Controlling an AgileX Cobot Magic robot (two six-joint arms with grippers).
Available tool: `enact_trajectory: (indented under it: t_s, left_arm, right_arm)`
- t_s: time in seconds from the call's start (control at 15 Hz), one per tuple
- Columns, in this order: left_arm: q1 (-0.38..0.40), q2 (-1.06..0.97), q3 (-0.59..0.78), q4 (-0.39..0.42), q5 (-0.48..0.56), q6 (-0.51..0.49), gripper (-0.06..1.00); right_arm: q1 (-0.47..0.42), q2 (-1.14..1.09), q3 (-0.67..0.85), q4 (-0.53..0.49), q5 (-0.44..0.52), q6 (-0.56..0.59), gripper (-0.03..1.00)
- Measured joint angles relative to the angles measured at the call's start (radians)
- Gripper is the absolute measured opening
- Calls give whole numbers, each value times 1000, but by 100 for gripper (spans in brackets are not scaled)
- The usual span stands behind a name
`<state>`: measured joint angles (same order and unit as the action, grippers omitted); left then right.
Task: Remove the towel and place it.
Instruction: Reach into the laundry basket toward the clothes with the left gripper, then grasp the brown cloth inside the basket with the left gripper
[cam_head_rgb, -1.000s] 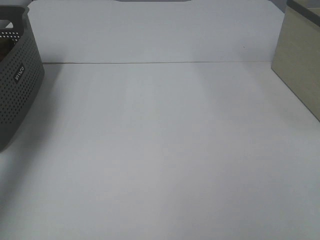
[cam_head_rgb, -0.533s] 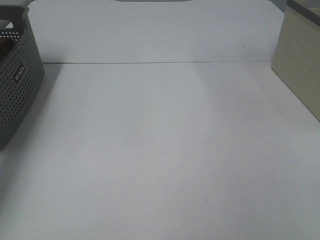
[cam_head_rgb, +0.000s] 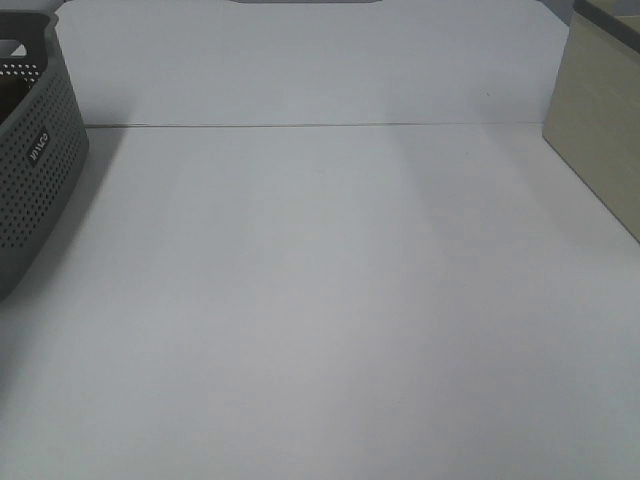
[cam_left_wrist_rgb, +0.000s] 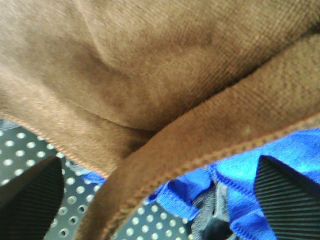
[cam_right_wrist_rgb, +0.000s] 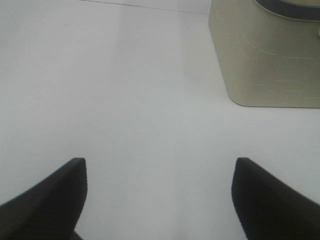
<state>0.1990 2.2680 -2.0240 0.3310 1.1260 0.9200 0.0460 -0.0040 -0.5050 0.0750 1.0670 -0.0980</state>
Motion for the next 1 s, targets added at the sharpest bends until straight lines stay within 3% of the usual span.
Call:
enact_trajectory:
  t_s: [0.13,0.27,0.4,0.73,1.0]
  left_arm:
    - [3,1,0,-12,0,1,74]
    - [3,1,0,-12,0,-9,37]
    - [3,1,0,-4,-1,-47,14]
    - [-2,0,0,-2,-4,-71,1]
    - [-42,-59,0,-5,20,-85,0]
  right_arm:
    - [0,0,0,1,0,0,77]
    - [0,0,0,2,0,0,77]
    - [0,0,0,3,0,0,77]
    - [0,0,0,3,0,0,77]
    - [0,0,0,3,0,0,77]
